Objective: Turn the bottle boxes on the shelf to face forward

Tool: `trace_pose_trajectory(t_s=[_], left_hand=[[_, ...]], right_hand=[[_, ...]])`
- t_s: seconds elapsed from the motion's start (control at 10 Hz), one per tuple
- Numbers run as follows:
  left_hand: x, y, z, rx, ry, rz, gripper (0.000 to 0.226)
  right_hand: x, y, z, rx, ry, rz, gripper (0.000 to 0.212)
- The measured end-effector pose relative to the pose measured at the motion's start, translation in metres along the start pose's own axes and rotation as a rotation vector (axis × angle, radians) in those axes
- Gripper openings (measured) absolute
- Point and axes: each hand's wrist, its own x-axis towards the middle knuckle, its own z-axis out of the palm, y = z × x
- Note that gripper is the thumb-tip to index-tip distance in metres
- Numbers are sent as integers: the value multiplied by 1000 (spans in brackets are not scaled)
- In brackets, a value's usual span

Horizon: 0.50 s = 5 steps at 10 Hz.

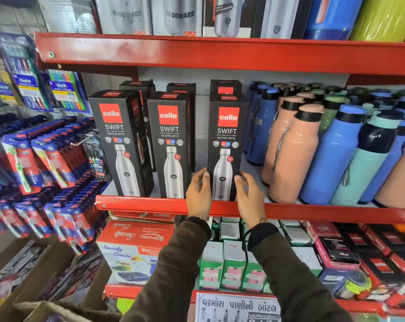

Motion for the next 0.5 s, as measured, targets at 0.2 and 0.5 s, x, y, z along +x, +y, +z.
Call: trace_pose_trajectory(t_s=[0.2,0.5], left_hand=[[-4,7,-1,-2,4,3,36],[-35,44,-9,110,65,617,39]], right_hand=[[-2,-4,-2,-37,-23,16,31],[-4,-57,-86,161,167,-206,27]])
